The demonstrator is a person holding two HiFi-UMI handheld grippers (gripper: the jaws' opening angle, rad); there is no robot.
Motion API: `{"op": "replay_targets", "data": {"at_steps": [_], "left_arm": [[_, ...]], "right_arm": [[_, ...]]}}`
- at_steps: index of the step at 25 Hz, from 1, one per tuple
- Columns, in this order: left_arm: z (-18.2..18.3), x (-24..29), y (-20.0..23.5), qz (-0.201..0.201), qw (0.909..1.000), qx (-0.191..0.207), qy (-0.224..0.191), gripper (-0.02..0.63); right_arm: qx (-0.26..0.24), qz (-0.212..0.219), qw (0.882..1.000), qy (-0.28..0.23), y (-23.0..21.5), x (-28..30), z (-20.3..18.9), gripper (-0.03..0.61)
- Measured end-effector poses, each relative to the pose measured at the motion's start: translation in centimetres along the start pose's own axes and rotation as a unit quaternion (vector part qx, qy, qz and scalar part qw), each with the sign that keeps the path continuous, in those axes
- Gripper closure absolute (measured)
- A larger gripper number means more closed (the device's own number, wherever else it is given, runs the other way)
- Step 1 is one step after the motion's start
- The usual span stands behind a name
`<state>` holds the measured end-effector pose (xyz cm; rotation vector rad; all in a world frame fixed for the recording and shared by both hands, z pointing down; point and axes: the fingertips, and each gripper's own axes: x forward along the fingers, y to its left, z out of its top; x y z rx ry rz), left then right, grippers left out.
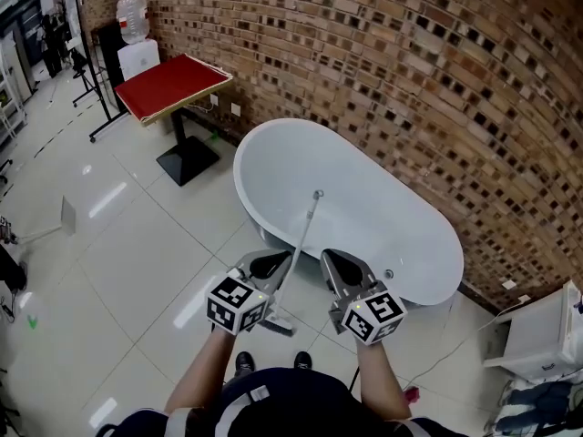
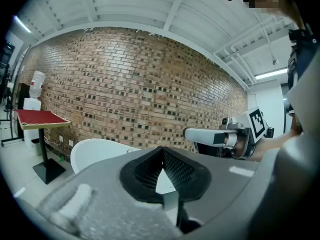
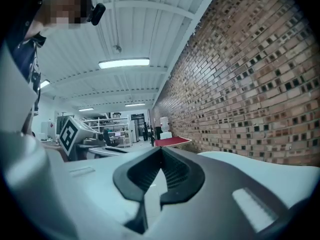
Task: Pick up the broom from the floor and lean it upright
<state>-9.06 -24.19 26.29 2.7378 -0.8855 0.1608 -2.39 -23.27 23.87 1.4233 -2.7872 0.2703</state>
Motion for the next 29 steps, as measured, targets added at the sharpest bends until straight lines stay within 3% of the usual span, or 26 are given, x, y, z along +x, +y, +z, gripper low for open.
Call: {"op": "replay_targets", "data": {"at_steps": [29], "left_arm": [[-1.1,-0.3,-0.2,0.002,0.9999,-0.009,0.011,0.612]], "right_arm": [[-0.013,0.003,1.0,-0.001,-0.8,-0.2,0.7,0.575]]}}
